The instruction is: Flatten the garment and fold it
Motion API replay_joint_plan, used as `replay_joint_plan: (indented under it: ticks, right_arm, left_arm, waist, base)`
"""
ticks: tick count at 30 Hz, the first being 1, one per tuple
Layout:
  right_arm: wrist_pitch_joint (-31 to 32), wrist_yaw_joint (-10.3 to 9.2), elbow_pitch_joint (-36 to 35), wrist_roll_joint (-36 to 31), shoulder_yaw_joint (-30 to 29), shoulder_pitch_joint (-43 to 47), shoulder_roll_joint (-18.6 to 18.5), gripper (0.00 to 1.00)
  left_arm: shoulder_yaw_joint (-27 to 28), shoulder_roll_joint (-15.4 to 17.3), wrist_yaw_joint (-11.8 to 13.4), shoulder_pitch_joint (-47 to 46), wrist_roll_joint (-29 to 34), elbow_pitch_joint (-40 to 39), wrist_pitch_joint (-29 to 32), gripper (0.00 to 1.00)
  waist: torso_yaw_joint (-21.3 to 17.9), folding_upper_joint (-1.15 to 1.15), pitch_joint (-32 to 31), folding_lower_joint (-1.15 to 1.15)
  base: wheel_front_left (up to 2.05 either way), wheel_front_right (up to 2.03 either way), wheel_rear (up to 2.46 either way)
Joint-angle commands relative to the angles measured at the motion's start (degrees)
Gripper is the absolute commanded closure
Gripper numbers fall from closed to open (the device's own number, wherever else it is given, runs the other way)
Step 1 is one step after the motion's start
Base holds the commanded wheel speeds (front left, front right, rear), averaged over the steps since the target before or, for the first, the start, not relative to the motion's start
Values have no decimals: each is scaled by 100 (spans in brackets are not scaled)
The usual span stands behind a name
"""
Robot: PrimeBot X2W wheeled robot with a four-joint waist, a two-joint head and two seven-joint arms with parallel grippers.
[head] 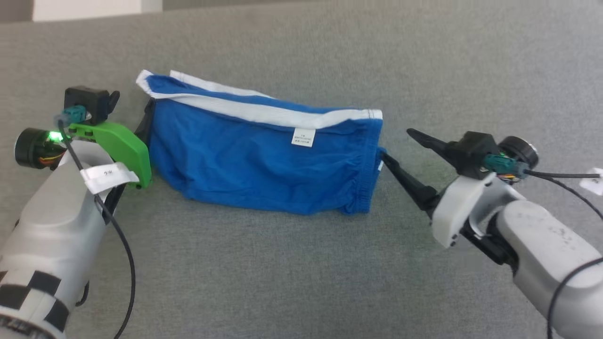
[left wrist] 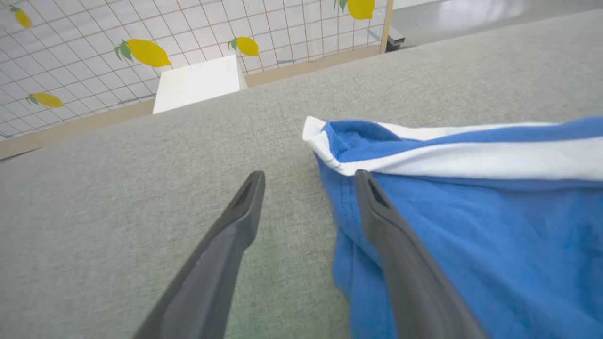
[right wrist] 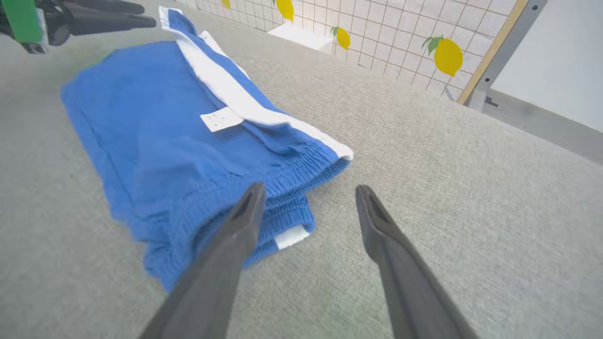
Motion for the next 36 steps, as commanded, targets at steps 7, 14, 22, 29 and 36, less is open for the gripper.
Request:
replay_joint_plan:
  ticks: [7,14,22,29,36]
  right_arm:
    - [544,-10,-955,-166,-876,479,-149,0]
    - [2012,-10,-930,-60,-849,180,-41,0]
    - [4264,-10,-96,761,-51,-620,-16,0]
    - [5540,-10,761,1520,257,-987,140,0]
    - [5628,-10,1731,1646,-16,-1163,450,0]
  left_arm:
    - [1052,482,780,1107,677,-2042,-48,0]
    - [2286,573,1692,2770,1619,-4033,-49,0]
    - [3092,216,2161,4333,2541,-5337,-50,0]
    - [3543,-457,1811,5062,2425,-5699,-50,0]
    - [3882,-981,1133,5228,2456,-5743,-50,0]
  waist:
    - [319,0,-1092,-1]
    - [398,0,-1479,-1]
    - [551,0,-1631,-1]
    - [811,0,-1570,-1]
    - [1128,0,-1366,-1]
  base:
    - [0,0,0]
    - [0,0,0]
    - [0,0,0]
    - [0,0,0]
    - [0,0,0]
